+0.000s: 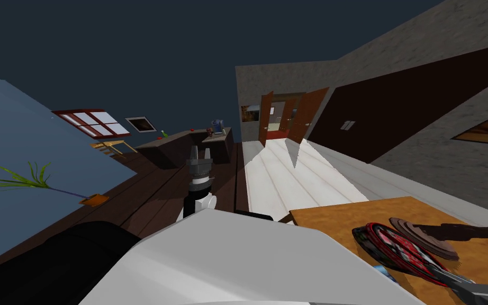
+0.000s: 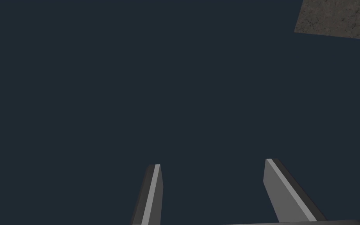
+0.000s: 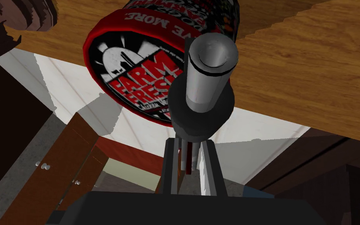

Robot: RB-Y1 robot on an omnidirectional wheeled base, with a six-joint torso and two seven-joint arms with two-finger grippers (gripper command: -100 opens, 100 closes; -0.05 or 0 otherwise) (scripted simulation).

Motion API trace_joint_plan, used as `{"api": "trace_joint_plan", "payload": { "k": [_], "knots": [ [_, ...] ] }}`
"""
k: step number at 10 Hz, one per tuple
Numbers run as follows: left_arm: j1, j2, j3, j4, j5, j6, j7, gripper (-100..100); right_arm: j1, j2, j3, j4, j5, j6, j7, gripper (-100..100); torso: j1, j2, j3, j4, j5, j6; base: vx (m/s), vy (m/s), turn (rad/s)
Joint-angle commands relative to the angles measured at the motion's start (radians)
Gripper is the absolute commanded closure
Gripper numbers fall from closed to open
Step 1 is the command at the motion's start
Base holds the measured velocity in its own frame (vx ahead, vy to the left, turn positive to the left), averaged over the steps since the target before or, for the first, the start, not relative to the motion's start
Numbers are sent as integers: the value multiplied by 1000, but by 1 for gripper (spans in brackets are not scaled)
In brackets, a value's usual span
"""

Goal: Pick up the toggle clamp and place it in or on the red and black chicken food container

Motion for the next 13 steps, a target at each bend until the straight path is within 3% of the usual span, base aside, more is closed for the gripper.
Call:
{"api": "trace_joint_plan", "payload": {
  "k": [1,2,5,6,7,11,12,13],
  "knots": [
    [0,0,0,0,0,0,0,0,-48,10,9,38,10,-4,-8,100,0,0,0,0,0,0,-67,-88,58],
    [0,0,0,0,0,0,0,0,-48,10,9,38,10,-4,-8,100,3,0,0,0,0,2,-26,-17,-15],
    [0,0,0,0,0,0,0,0,-106,15,-11,44,16,20,-45,100,5,-1,0,0,1,1,-49,-64,90],
    [0,0,0,0,0,0,0,0,-85,17,-13,33,13,21,-33,100,4,0,0,1,1,1,-30,-48,43],
    [0,0,0,0,0,0,0,0,-87,15,-16,32,13,23,-36,-100,6,-1,0,0,0,3,-2,-9,0],
    [0,0,0,0,0,0,0,0,-87,15,-16,32,13,23,-35,-100,9,-2,-1,0,1,3,0,0,0],
    [0,0,0,0,0,0,0,0,-87,15,-16,32,13,23,-35,0,9,-2,-1,0,1,3,0,0,0],
    [0,0,0,0,0,0,0,0,-74,-14,-25,24,7,10,-50,-100,9,-2,-1,0,1,3,9,13,-62]
  ]
}}
